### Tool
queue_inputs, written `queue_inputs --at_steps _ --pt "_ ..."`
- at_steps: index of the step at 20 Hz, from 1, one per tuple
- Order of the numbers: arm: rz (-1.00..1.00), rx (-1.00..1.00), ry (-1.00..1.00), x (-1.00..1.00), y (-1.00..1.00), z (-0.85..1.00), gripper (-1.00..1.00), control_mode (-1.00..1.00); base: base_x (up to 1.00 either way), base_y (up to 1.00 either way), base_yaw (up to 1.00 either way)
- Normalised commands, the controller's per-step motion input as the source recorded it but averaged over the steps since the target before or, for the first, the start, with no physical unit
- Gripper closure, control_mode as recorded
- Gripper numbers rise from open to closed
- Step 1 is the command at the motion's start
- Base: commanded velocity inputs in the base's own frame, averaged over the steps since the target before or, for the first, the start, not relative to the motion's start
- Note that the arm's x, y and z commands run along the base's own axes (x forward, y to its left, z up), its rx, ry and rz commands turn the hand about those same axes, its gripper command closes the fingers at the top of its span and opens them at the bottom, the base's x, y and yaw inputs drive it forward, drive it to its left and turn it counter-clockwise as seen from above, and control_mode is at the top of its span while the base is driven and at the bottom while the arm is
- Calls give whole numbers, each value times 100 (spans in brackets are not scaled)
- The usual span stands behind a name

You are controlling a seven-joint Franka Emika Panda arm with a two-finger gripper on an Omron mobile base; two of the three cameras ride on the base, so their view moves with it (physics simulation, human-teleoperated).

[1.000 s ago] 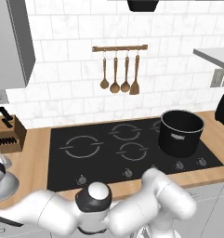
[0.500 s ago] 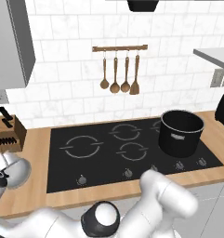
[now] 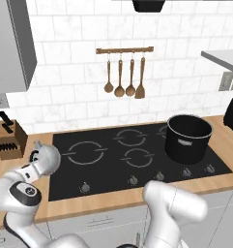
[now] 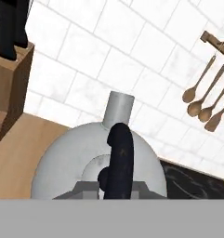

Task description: Pick the kettle from the counter and place it on a stove burner. Then turn the burner on.

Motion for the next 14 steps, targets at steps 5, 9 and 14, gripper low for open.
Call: queue_inputs --at_steps 5,9,14 --pt "-13 13 -15 71 -100 22 100 -100 0 0 0" --pt "-15 24 13 88 -100 42 100 -100 0 0 0" --pt "-3 23 43 84 -70 35 100 -100 0 0 0"
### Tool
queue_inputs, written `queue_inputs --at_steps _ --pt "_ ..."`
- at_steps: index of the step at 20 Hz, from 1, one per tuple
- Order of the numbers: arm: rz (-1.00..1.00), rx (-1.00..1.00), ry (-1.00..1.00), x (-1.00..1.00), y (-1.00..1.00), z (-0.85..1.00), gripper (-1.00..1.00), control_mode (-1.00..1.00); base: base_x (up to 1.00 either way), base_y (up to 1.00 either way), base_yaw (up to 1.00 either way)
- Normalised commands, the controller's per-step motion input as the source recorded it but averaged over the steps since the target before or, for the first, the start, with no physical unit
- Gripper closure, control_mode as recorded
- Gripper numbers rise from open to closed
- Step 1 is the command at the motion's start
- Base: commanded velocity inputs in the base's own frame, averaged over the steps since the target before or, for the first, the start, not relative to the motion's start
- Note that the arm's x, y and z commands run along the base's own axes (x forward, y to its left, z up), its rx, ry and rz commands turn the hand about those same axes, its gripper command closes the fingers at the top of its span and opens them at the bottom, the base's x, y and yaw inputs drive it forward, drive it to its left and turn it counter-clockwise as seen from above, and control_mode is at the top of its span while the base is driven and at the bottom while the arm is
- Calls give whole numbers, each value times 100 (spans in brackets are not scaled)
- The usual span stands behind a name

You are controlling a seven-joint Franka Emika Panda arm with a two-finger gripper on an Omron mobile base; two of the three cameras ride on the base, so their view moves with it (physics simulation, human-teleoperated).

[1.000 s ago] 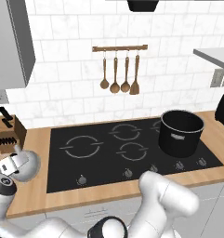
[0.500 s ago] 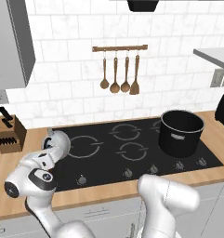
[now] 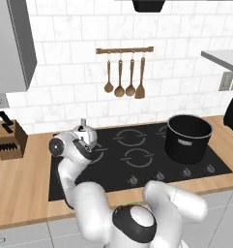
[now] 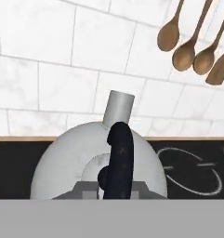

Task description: Pick the kettle from the counter and place it on a stove burner. Then turn the burner on.

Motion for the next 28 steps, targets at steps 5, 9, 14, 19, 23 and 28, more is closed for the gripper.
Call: queue_inputs --at_steps 5,9,14,19,23,28 --pt "0 8 48 58 -8 2 100 -100 0 0 0" --pt "0 8 24 7 0 -34 100 -100 0 0 0" --pt "0 5 20 2 10 -62 100 -100 0 0 0" --pt "0 0 15 0 8 -73 100 -100 0 0 0" --pt "0 0 0 0 5 -40 100 -100 0 0 0" --pt "-3 0 -9 25 1 -4 100 -100 0 0 0"
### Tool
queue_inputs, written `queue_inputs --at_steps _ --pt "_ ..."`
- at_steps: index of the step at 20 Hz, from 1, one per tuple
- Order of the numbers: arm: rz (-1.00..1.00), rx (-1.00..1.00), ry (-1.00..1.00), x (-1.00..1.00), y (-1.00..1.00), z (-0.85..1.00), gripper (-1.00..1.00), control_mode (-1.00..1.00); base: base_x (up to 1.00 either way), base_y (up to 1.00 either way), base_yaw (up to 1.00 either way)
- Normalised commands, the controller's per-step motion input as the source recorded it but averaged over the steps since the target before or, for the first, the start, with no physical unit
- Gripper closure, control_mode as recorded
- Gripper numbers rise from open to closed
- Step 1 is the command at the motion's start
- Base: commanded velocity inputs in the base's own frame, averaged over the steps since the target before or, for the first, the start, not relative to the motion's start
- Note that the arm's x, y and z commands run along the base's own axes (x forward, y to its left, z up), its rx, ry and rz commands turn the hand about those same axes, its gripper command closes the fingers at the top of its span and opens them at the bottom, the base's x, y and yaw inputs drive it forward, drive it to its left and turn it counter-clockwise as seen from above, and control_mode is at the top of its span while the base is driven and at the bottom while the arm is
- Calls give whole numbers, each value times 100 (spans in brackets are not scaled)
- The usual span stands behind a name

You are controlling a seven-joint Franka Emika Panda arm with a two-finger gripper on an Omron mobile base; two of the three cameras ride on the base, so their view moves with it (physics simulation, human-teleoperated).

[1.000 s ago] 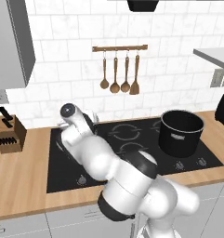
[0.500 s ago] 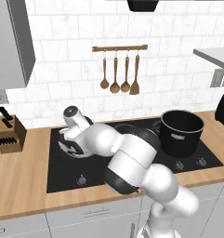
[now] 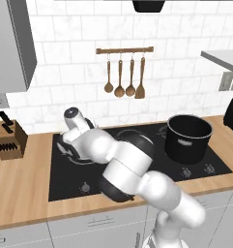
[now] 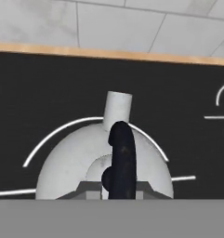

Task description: Pick the kettle from the counter and place it on a stove burner. Then turn the burner on.

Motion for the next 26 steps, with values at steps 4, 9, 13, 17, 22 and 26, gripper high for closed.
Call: queue_inputs --at_steps 4,9,13,17,22,26 --pt "-2 0 -3 20 0 0 100 -100 0 0 0" --pt "0 0 0 7 0 0 -100 -100 0 0 0" --pt "0 0 0 0 0 0 -100 -100 0 0 0" --pt "0 0 0 0 0 7 -100 -100 0 0 0" --pt "0 0 -4 -2 0 44 -100 -100 0 0 0" --pt "0 0 0 -76 -7 20 -100 -100 0 0 0"
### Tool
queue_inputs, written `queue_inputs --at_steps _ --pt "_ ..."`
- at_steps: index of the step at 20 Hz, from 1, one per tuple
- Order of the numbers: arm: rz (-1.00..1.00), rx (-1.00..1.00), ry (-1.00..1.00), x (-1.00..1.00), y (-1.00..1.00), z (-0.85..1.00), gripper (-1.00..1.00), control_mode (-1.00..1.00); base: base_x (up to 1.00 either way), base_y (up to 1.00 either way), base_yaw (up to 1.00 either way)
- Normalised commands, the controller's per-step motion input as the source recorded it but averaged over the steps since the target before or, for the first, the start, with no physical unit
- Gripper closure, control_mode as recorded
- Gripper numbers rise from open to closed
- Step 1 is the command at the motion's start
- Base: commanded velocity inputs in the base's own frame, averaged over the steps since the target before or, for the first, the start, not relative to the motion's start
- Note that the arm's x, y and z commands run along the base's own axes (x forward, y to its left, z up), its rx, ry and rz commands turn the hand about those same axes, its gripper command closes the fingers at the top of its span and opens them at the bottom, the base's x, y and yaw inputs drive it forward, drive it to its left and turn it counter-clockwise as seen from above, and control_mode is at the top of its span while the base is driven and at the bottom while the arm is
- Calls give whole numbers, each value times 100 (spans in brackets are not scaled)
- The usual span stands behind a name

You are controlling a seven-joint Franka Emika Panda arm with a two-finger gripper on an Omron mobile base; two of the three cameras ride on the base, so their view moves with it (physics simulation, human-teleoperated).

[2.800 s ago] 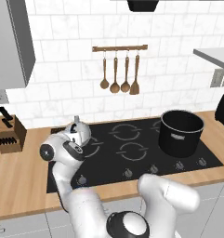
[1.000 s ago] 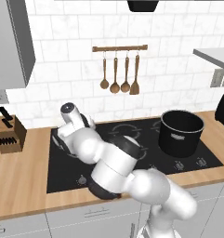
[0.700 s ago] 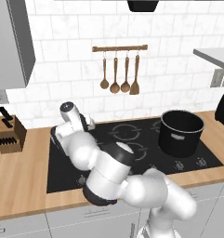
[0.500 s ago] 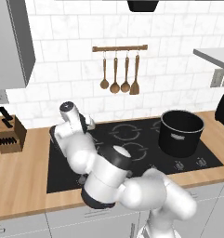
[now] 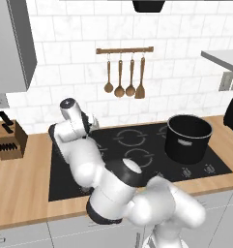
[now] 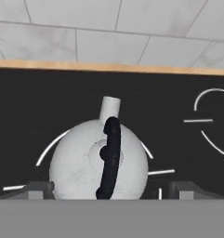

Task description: Pick the kettle from the counter and place it on a stove burner. Then turn the burner on.

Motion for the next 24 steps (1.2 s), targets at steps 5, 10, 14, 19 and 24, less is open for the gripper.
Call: queue_inputs --at_steps 5,10,14,19,24 --pt "0 0 -4 -100 -14 -2 -100 -100 0 0 0" --pt "0 0 -8 -100 -21 -38 -100 -100 0 0 0" --pt "0 0 0 -100 -5 -84 -100 -100 0 0 0" --pt "0 0 13 -79 27 -77 -100 -100 0 0 0" --pt "2 0 25 -16 54 -10 -100 -100 0 0 0"
